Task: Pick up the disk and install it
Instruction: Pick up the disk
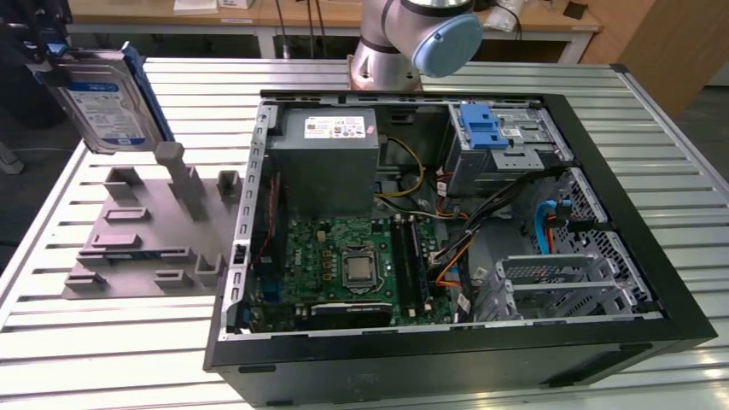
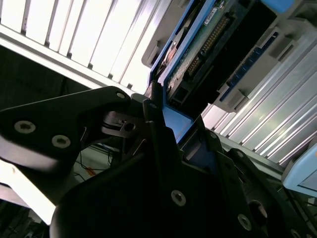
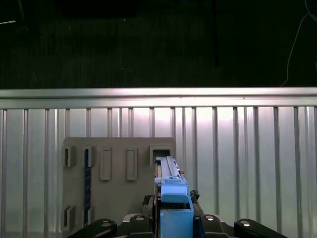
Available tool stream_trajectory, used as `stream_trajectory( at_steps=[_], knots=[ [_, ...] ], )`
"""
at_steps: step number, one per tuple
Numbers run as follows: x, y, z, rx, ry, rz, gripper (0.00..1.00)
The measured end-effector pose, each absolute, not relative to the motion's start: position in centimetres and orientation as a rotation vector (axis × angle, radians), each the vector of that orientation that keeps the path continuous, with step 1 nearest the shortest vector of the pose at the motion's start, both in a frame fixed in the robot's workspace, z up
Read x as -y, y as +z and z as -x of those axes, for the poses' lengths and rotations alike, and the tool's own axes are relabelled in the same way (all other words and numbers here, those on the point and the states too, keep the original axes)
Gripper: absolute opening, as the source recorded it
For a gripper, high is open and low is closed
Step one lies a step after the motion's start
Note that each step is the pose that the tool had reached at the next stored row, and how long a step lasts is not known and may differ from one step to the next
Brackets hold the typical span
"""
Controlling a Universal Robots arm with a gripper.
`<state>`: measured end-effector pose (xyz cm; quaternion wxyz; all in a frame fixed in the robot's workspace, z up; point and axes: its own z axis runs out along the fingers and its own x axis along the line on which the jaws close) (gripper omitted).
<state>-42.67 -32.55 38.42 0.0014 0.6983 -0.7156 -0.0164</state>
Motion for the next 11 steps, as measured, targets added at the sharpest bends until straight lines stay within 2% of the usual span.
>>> stream_trajectory(
  at_steps=[11],
  knots=[
    [32.5, 39.8, 42.7, 2.247, -0.052, -2.192, 0.36]
  ],
)
